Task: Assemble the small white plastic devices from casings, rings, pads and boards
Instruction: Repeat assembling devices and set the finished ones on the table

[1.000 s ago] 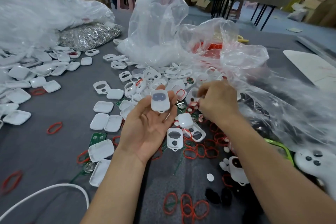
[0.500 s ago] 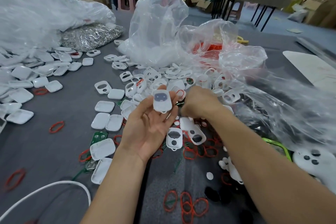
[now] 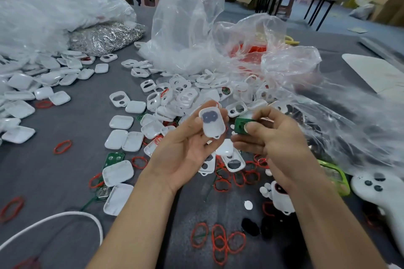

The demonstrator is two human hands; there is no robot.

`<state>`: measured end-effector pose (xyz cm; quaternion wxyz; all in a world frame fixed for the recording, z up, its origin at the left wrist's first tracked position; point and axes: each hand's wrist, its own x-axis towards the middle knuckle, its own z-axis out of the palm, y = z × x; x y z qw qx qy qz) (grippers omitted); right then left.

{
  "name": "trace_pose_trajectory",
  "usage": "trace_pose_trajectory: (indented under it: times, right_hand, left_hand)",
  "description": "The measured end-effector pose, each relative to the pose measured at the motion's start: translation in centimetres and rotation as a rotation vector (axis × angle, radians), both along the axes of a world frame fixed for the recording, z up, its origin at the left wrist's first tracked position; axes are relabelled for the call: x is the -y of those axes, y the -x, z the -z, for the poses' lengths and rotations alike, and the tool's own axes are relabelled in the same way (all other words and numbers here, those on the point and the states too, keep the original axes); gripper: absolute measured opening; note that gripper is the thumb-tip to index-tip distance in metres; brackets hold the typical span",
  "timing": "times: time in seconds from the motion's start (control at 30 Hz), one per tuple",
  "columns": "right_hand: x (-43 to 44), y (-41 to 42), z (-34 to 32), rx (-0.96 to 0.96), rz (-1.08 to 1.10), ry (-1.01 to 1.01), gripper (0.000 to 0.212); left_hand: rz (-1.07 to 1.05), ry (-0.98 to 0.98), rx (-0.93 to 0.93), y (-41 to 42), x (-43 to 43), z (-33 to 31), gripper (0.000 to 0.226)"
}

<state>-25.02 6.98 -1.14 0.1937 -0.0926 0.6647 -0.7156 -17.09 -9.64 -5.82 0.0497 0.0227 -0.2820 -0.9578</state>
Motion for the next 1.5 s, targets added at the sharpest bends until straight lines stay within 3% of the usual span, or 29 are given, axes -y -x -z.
trace_pose_trajectory:
  times: [0.2, 0.5, 0.7, 0.83, 1.03, 1.5]
  right_hand:
    - [-0.7, -0.3, 0.9, -0.215, 0.006, -0.192, 0.04]
    - [-0.9, -0.4, 1.4, -0.12, 0.114, -0.058, 0.027]
    - [-1.1, -0.8, 1.1, -0.385, 0.168, -0.085, 0.024]
    - [-0.6, -1.3, 1.3, -0.407, 0.176, -0.071, 0.024]
    - [-0.6, -1.8, 0.3, -0.345, -0.01, 0.103, 0.023]
    - [-0.7, -1.8, 0.5, -0.479, 0.024, -0.063, 0.025]
  left_hand:
    - [0.024, 0.037, 0.004, 0.1, 0.0, 0.1, 0.033]
    - [0.071, 0.047, -0.002, 0.1, -0.2, 0.0, 0.036]
    - [0.098, 0.164, 0.065, 0.3, -0.6, 0.1, 0.032]
    - [0.116, 0.202, 0.092, 0.3, -0.8, 0.0, 0.035]
    - [0.141, 0.26, 0.095, 0.2, -0.8, 0.2, 0.037]
    - [0.179, 0.29, 0.111, 0.1, -0.9, 0.3, 0.049]
